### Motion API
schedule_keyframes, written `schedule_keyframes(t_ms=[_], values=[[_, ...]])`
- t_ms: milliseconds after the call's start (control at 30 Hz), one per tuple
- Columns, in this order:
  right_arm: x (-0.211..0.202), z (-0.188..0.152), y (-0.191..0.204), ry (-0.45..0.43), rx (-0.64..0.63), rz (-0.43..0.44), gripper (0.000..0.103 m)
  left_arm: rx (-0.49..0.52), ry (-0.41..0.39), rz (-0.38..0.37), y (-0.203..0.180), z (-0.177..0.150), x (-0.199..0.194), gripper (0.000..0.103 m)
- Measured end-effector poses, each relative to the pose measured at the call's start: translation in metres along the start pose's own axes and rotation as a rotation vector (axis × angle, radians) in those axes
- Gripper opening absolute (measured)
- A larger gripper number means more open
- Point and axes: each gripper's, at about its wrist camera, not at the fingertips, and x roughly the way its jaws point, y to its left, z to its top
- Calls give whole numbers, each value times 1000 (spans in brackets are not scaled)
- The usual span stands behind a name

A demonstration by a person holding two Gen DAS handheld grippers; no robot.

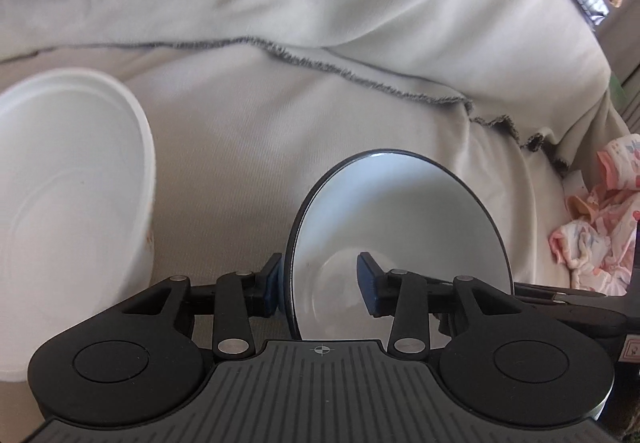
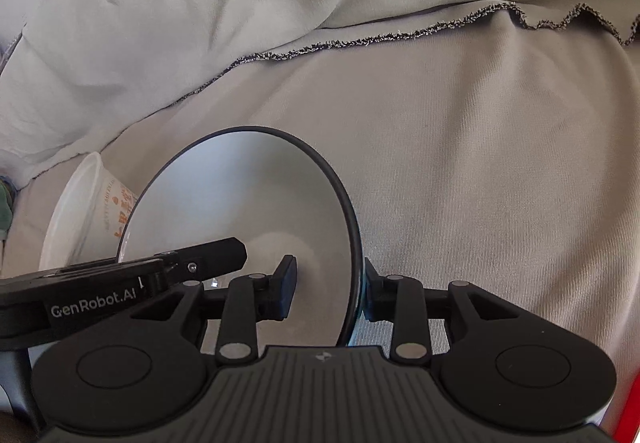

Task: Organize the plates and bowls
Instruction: 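Lower the blue bowl into the yellow-rimmed bowl with the right tool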

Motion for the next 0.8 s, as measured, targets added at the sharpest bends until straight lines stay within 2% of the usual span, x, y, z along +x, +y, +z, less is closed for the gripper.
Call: schedule_keyframes(t_ms=[133,267,367,467,567,633,800], values=[[-37,-4,-1,-33,49,25,33,18,-41,-71,-16,-4,-39,43],[-91,-16,-6,-32,92,63,33,47,-44,-160,-38,-21,-82,47],[-129,-37,-14,-32,89,57,33,80,-4,-205,-59,-45,-95,47],[-154,-67,-25,-20,95,21,33,112,69,-233,-77,-72,-88,48],[-162,-95,-41,3,106,-5,34,85,144,-267,-82,-93,-72,48],[-155,-109,-56,25,137,-2,33,89,172,-261,-85,-102,-62,48],[-127,-129,-85,35,203,-27,33,83,174,-223,-86,-114,-52,46]])
